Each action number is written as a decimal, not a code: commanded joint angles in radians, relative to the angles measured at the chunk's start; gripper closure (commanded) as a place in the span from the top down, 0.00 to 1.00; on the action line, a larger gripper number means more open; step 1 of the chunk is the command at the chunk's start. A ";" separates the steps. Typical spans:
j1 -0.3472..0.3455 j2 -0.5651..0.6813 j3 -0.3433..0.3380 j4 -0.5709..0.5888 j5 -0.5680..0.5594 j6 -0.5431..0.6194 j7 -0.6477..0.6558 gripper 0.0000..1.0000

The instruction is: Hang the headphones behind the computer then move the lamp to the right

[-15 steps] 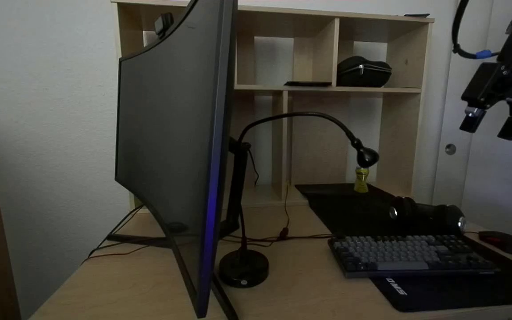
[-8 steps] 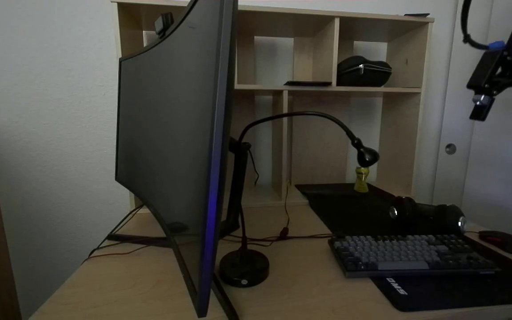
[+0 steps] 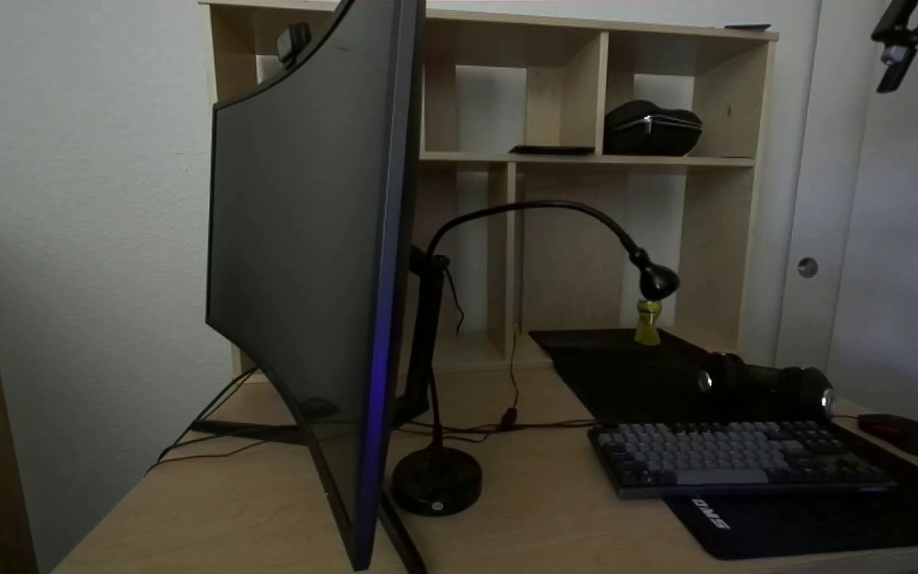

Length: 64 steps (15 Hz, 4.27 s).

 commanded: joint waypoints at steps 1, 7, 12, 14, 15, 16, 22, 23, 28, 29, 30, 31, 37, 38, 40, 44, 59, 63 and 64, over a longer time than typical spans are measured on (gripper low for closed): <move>-0.030 0.016 0.022 0.009 0.016 -0.007 -0.012 1.00; -0.039 0.385 -0.008 0.122 0.022 0.222 0.276 1.00; -0.075 0.492 0.006 0.169 0.040 0.253 0.333 1.00; -0.074 0.501 0.011 0.170 0.039 0.255 0.334 1.00; -0.074 0.490 0.013 0.167 0.039 0.254 0.334 1.00; -0.081 0.579 0.014 0.243 0.034 0.196 0.421 1.00; -0.150 0.907 -0.044 0.575 0.194 0.126 0.582 1.00; -0.167 0.958 -0.050 0.632 0.217 0.113 0.615 1.00; -0.168 0.943 -0.040 0.583 0.191 0.157 0.610 1.00; -0.165 0.938 -0.039 0.583 0.190 0.157 0.610 1.00; -0.136 0.998 -0.049 0.623 0.161 0.166 0.763 1.00; -0.144 1.045 -0.038 0.675 0.190 0.115 0.812 1.00; -0.188 1.316 0.031 0.961 0.346 0.048 1.162 1.00; -0.193 1.338 0.034 0.991 0.354 0.030 1.220 1.00; -0.177 1.300 0.039 0.916 0.315 0.088 1.189 1.00; -0.202 1.385 0.042 1.014 0.345 0.062 1.278 1.00; -0.324 1.745 0.100 1.323 0.377 0.221 1.715 1.00; -0.334 1.801 0.116 1.377 0.360 0.205 1.771 1.00; -0.334 1.813 0.116 1.388 0.354 0.200 1.781 1.00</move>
